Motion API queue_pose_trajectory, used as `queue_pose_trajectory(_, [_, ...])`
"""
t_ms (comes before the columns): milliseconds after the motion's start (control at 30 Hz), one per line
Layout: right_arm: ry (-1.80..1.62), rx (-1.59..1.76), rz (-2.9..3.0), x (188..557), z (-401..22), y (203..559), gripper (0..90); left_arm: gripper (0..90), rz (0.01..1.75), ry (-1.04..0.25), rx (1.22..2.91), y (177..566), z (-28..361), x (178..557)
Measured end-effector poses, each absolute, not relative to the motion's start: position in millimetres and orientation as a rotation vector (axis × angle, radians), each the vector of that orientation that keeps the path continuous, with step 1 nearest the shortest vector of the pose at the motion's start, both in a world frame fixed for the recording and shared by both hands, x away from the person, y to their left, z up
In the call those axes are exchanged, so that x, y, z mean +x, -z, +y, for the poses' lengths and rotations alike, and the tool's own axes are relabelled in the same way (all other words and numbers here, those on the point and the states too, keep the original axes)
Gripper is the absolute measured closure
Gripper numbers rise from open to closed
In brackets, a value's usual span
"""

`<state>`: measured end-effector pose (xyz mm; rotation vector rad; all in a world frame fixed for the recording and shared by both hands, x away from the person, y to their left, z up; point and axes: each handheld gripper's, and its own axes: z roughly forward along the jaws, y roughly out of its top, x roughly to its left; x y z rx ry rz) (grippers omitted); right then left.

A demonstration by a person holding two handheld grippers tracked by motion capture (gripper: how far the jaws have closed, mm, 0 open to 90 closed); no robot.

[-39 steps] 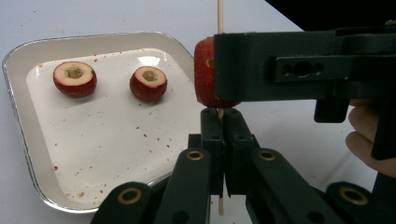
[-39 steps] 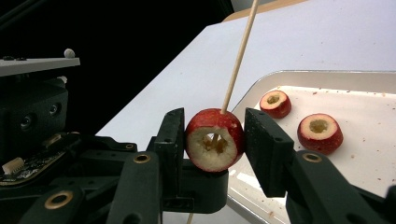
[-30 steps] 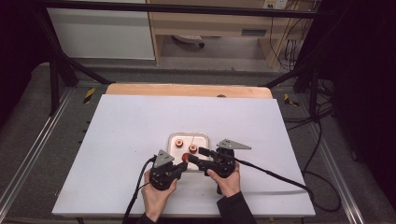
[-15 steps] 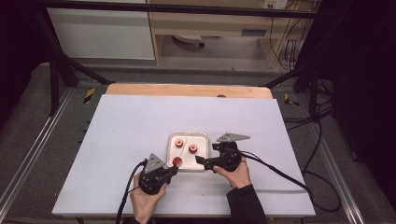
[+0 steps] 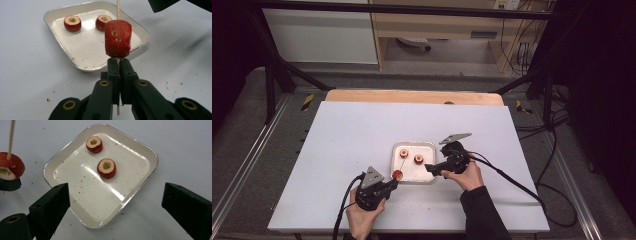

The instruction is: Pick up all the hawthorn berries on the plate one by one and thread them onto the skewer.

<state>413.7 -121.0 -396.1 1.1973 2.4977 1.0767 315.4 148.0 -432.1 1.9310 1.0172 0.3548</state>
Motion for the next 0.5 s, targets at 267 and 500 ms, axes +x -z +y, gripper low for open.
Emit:
queue_pose_trajectory(267, [-0.943,1.186,2.562,427,-100,394,8.7,88.1,1.018,-0.358,1.934,433,154,315])
queue_pose_trajectory(500, [-0.875,1.205,2.598,440,-82,394,13.0,88.1,1.016,-0.371,1.946,435,157,314])
